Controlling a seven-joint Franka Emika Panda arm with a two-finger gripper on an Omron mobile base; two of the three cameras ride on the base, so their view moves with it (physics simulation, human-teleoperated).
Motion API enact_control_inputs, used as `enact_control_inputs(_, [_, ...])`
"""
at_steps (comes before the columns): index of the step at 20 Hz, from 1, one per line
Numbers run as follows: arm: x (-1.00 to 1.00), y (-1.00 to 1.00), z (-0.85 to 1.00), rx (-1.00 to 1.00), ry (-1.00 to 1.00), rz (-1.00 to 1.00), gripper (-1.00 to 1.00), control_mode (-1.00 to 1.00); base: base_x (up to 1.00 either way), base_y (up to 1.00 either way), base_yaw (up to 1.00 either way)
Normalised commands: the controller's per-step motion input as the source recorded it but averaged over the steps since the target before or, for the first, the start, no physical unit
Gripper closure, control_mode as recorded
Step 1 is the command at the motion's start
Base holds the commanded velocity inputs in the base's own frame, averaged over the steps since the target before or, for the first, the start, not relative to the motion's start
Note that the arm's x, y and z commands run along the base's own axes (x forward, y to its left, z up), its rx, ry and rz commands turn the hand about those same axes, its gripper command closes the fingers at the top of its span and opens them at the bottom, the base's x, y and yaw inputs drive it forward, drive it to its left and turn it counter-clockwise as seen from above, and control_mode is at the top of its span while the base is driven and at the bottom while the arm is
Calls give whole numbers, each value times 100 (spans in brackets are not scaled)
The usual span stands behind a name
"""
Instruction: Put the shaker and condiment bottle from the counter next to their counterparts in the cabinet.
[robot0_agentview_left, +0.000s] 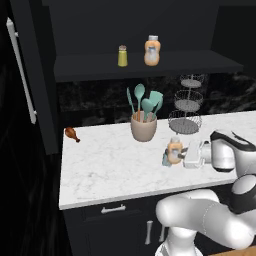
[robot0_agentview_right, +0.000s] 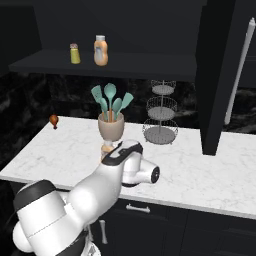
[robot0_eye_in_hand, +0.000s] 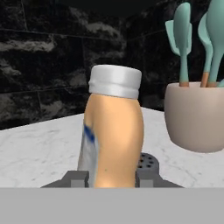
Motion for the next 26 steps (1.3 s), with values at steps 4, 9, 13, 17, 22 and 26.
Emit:
enact_control_inputs(4, [-10,0,49,0,0,0,100,-100,0,0,0])
enact_control_inputs(9, [-7,0,52,0,0,0,100,-100,0,0,0])
enact_control_inputs(13, [-1,0,49,0,0,0,100,-100,0,0,0])
enact_control_inputs(17, [0,0,48,0,0,0,100,-100,0,0,0])
enact_control_inputs(22, [0,0,46,0,0,0,100,-100,0,0,0])
enact_control_inputs(26, [0,0,44,0,0,0,100,-100,0,0,0])
